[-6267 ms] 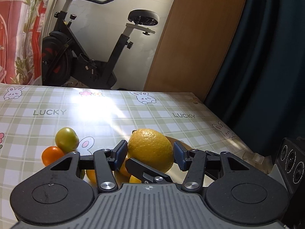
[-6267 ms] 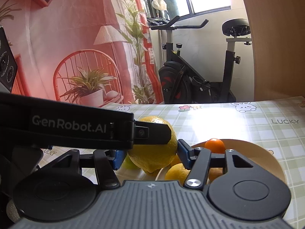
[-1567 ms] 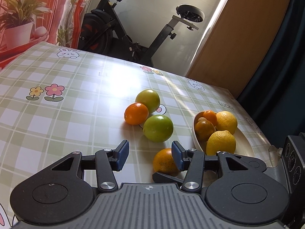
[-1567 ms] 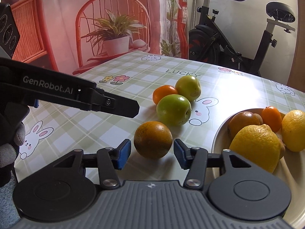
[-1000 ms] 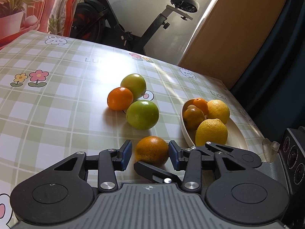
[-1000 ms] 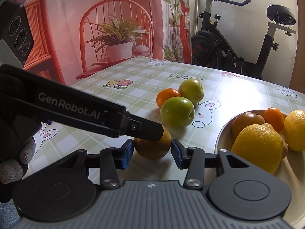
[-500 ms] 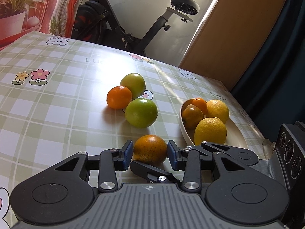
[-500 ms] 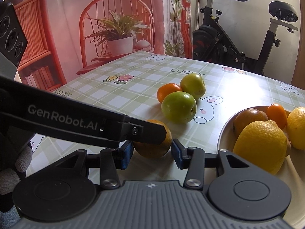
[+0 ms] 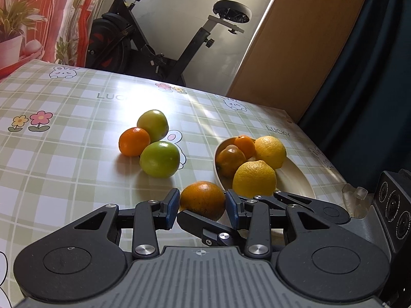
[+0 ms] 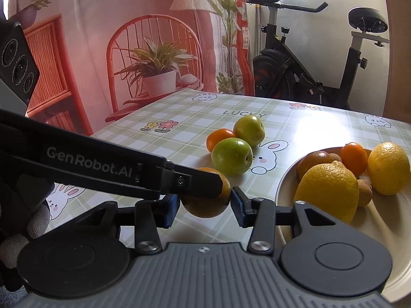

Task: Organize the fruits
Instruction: 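Carry the dark orange onto the plate and open the left gripper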

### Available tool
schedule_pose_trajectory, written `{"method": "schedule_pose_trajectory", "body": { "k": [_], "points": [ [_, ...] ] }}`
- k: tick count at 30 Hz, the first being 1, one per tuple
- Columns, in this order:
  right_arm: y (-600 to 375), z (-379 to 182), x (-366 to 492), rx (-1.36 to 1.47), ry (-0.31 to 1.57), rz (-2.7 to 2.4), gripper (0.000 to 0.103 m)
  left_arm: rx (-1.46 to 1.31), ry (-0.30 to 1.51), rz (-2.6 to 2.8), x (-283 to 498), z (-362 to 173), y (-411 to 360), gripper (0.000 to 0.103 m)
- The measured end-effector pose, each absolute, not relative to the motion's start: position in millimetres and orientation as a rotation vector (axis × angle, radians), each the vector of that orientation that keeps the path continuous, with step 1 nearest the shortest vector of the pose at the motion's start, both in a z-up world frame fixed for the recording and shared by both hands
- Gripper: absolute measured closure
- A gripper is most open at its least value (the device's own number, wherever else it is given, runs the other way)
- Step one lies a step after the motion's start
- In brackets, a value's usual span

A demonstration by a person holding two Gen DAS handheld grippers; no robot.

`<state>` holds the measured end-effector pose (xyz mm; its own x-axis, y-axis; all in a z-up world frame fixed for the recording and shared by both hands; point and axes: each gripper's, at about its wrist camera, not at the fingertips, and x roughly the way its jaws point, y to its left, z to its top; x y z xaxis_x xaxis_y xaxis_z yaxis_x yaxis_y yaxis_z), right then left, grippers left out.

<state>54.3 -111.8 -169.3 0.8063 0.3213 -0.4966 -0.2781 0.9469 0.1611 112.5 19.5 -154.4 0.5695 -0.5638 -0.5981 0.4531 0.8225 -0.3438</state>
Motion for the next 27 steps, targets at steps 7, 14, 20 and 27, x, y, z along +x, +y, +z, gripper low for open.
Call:
{"method": "schedule_pose_trajectory", "body": {
  "k": [7,14,20,27],
  "points": [
    [-136.5,-155.4,32.9,0.132,0.504,0.268,0.057,-0.099,0.745,-0.655,104.6,-144.2,-10.0,0.062],
    [-164.6,-152.1,15.2,0.203,0.491,0.211,0.057,-0.030,0.757,-0.714,95.8,-146.1,-38.0,0.062],
    [-184.3,-154.4,2.5,0.252,0.500,0.161,0.057,0.016,0.752,-0.759,92.1,-146.0,-62.1,0.061],
    [-210.0,-150.2,-8.3,0.286,0.466,0.096,0.057,0.078,0.727,-0.804,94.4,-141.2,-96.9,0.061]
  ]
}}
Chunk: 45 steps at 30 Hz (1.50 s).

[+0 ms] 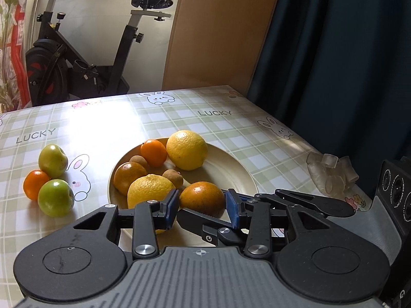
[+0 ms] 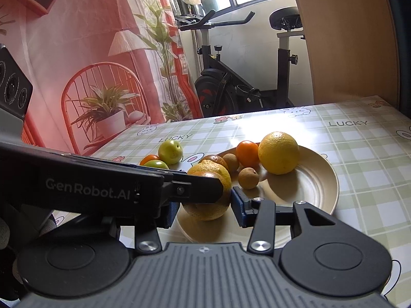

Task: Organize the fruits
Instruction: 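Carry the dark orange onto the plate and open the left gripper, then move the open left gripper to the green apple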

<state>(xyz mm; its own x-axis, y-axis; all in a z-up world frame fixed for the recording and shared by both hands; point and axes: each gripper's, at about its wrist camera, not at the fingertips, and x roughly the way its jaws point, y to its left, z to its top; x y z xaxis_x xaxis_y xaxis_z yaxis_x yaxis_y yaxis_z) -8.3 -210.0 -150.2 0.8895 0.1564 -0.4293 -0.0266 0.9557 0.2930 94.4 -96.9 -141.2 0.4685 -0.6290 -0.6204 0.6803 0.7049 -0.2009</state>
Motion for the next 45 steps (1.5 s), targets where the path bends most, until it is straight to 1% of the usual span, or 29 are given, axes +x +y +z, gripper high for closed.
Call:
{"method": "schedule_pose_trajectory", "body": {
  "k": [12,17,28,37,45],
  "points": [
    [-252.4,-160.1,19.2,0.263,0.465,0.002,0.057,0.103,0.779,-0.798,134.3,-155.2,-150.8,0.061],
    [-259.1,-170.3,30.7,0.278,0.494,-0.013,0.057,0.114,0.784,-0.785,138.0,-160.6,-153.3,0.061],
    [-260.1,-173.8,39.5,0.275,0.503,-0.014,0.057,0.098,0.782,-0.761,143.8,-161.8,-152.8,0.060],
    [-260.5,-173.4,29.3,0.278,0.458,-0.038,0.056,0.041,0.719,-0.779,140.2,-138.7,-125.5,0.060],
    [-262.5,-167.8,12.3,0.305,0.438,-0.065,0.055,0.002,0.688,-0.720,147.4,-116.8,-53.1,0.060]
  ]
}}
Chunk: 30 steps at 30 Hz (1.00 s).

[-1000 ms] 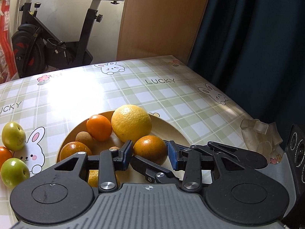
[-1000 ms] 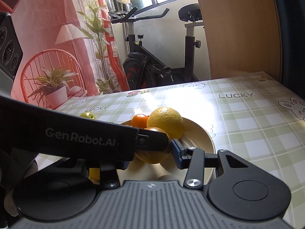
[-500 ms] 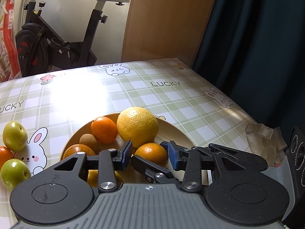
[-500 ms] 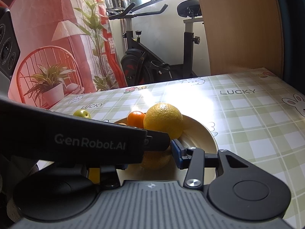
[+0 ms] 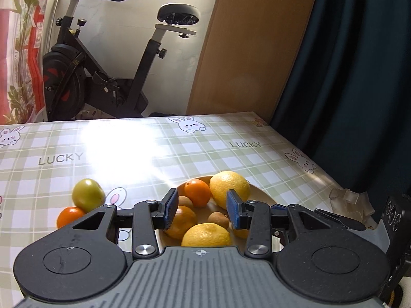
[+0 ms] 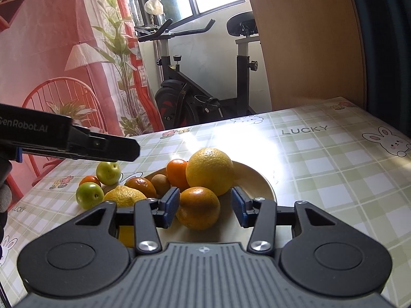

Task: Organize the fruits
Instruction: 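Move the open left gripper to the green apple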

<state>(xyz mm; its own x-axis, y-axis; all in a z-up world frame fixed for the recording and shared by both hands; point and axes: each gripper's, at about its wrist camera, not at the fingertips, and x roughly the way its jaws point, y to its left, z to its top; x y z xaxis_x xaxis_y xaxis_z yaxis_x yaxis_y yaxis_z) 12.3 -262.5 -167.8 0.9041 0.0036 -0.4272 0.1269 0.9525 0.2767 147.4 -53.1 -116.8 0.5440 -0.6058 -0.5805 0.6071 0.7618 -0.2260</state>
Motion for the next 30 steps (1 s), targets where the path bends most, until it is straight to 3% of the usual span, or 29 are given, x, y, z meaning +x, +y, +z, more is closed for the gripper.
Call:
{"method": "schedule_pose_trajectory", "body": {
  "k": [16,22,27,30],
  "points": [
    [-187.2,-126.0,55.4,0.202,0.415,0.139,0.054,-0.079,0.662,-0.496,182.0,-101.9,47.0,0.060],
    [-134.3,-133.2,89.7,0.107,0.502,0.221,0.049,-0.127,0.682,-0.466,183.2,-113.5,64.6,0.061],
    [-104.6,-150.8,114.0,0.059,0.576,0.219,0.037,-0.157,0.692,-0.458,181.8,-121.8,74.6,0.061],
    [-99.1,-160.5,129.9,0.083,0.625,0.200,0.037,-0.169,0.701,-0.460,184.1,-126.2,77.8,0.061]
  ]
}}
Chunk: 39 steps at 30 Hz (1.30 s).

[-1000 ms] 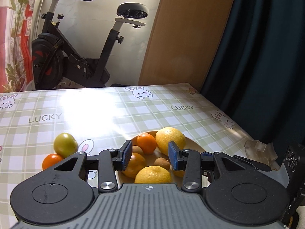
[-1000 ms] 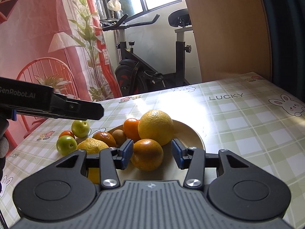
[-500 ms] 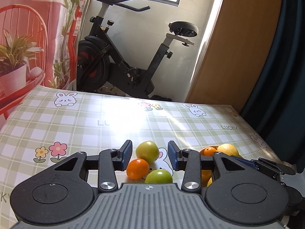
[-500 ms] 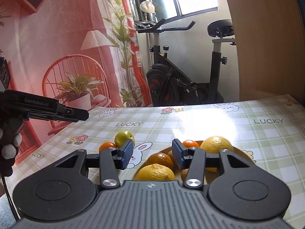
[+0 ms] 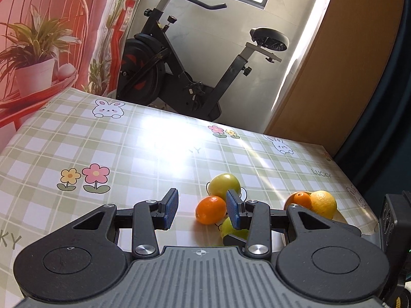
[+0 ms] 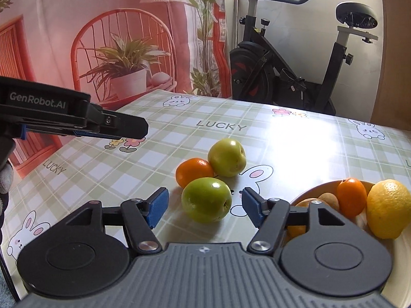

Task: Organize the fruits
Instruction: 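Move the open left gripper to the green apple, then close the left gripper around the green apple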

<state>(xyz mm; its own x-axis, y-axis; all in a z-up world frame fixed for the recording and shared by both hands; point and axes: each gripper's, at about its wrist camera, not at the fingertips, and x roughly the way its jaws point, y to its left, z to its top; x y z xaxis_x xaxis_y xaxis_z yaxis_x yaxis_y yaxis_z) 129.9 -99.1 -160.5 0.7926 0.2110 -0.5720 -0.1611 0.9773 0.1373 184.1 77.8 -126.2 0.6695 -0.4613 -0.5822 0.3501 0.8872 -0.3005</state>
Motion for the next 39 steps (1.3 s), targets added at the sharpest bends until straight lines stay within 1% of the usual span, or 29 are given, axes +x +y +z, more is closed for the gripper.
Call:
{"method": "schedule_pose_trajectory", "body": {
  "k": [7,10,14,15,18,20,23,34,39],
  "points": [
    [-91.1,-174.0,147.9,0.078,0.682,0.193,0.037,-0.182,0.738,-0.498,191.7,-139.2,71.4,0.059],
    [-90.1,-178.1,145.7,0.083,0.675,0.184,0.038,-0.177,0.762,-0.513,194.8,-146.6,63.6,0.059],
    [-90.3,-182.6,142.0,0.071,0.655,0.168,0.049,-0.170,0.795,-0.538,197.0,-155.9,52.1,0.059],
    [-91.4,-183.7,141.5,0.078,0.654,0.173,0.050,-0.168,0.801,-0.543,197.2,-158.0,49.9,0.058],
    [-93.3,-185.6,139.1,0.095,0.648,0.177,0.050,-0.160,0.822,-0.557,197.4,-165.3,43.3,0.058],
    [-94.7,-185.5,138.4,0.102,0.646,0.179,0.050,-0.166,0.823,-0.567,197.0,-167.8,40.7,0.054],
    [-97.3,-185.8,138.2,0.120,0.646,0.182,0.050,-0.182,0.835,-0.573,198.1,-171.0,37.1,0.051],
    [-99.2,-184.8,134.6,0.139,0.632,0.194,0.050,-0.190,0.876,-0.596,198.5,-178.1,29.3,0.050],
    [-100.5,-184.9,133.4,0.141,0.632,0.202,0.050,-0.184,0.866,-0.588,196.1,-178.1,28.6,0.051]
  ]
}}
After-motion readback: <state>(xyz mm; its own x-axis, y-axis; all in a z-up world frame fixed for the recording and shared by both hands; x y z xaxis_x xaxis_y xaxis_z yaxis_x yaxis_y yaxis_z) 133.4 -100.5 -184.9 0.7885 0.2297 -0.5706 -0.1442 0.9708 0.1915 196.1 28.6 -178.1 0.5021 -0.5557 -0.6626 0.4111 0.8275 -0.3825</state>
